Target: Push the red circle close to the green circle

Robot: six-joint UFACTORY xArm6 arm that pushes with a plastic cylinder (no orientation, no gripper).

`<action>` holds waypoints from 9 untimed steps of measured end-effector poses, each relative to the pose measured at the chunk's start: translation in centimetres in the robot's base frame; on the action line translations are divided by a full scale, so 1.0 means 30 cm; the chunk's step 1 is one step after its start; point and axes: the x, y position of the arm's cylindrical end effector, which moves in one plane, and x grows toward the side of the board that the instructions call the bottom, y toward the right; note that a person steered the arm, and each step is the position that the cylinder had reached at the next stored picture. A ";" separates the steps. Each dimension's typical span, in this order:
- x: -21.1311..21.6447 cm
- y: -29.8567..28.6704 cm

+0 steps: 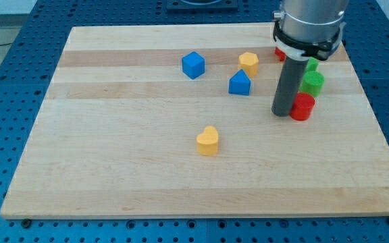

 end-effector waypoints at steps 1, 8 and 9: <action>0.000 0.049; 0.152 0.376; -0.030 0.428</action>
